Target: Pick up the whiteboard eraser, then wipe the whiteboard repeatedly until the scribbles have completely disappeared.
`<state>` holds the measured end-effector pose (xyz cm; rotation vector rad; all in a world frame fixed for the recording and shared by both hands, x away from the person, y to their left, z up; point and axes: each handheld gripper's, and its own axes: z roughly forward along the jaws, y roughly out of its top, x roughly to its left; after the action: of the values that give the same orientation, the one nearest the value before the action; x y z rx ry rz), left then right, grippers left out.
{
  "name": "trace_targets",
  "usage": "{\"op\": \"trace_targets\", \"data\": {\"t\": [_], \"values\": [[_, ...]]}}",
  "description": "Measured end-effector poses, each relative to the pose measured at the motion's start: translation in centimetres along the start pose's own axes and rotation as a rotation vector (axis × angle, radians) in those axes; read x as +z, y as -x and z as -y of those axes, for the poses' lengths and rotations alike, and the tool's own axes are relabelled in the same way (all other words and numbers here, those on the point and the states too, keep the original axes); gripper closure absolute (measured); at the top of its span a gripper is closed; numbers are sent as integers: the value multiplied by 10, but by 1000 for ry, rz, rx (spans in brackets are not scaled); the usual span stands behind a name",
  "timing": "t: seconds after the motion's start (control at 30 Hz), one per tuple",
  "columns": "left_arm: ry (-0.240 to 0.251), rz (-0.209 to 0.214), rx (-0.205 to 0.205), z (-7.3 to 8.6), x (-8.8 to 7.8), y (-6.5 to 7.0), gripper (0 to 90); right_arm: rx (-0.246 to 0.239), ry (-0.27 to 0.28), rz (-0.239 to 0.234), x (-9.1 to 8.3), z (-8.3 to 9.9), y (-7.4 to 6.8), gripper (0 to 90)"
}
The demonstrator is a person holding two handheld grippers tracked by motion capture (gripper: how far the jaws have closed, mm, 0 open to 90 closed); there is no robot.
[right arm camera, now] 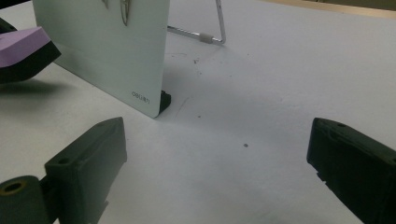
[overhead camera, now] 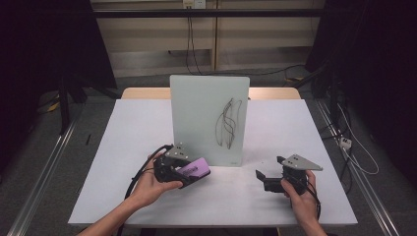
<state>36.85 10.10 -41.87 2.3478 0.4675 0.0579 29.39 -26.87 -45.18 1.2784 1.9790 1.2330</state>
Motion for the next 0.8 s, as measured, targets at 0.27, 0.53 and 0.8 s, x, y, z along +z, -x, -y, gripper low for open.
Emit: {"op": "trace_targets", "data": {"t": [0.27,0.53,0.8], "values": [[75,-19,-6,1,-9,-1,412,-1,4,-6,-3,1,0,51],[123,-19,-15,2,-10,-1,412,-1,6,-6,-3,0,1,51],[165,-9,-8,2,-14,0,412,2,12,-6,-3,0,1,51]]}}
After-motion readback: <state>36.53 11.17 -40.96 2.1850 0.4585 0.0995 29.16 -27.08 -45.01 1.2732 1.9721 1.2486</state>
